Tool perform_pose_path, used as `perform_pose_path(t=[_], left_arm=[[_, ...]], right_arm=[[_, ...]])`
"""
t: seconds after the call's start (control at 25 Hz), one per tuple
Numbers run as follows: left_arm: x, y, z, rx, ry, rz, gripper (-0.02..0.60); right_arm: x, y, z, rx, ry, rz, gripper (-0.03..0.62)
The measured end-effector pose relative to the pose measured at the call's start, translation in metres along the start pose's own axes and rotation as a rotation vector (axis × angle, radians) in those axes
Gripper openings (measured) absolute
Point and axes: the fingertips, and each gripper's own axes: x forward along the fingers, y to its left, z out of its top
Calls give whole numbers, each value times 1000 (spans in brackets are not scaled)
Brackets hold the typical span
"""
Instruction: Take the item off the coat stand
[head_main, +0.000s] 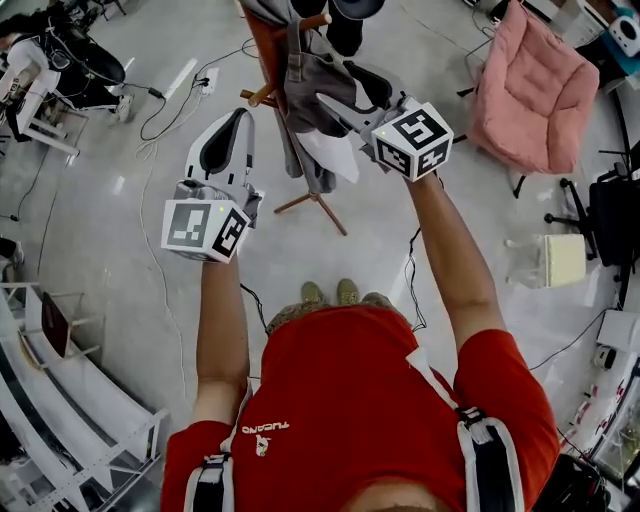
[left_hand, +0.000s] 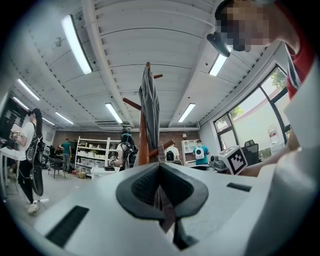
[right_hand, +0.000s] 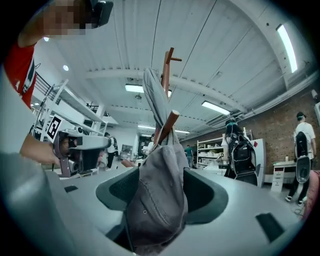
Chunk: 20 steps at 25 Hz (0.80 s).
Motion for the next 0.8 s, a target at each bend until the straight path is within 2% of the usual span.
perform_pose_path(t=[0.24,0.4,0.48,0.64,0.8], left_arm=[[7,12,-8,-7,12,-11,9],[8,14,-11,-12,9,-16,9],[5,17,-11,-18,7,-19,9],[-1,24,-10,-25,4,-23,9],[-5,22,-4,-25,-7,-32,9]], right_arm=[[25,3,-8,-3,25,47,266],[24,4,-6,-63,20,22,67],[24,6,0,-86,9,1,35],[21,10,17,-133,-25,-47,29],[8,8,37,-136,-70,-86,29]])
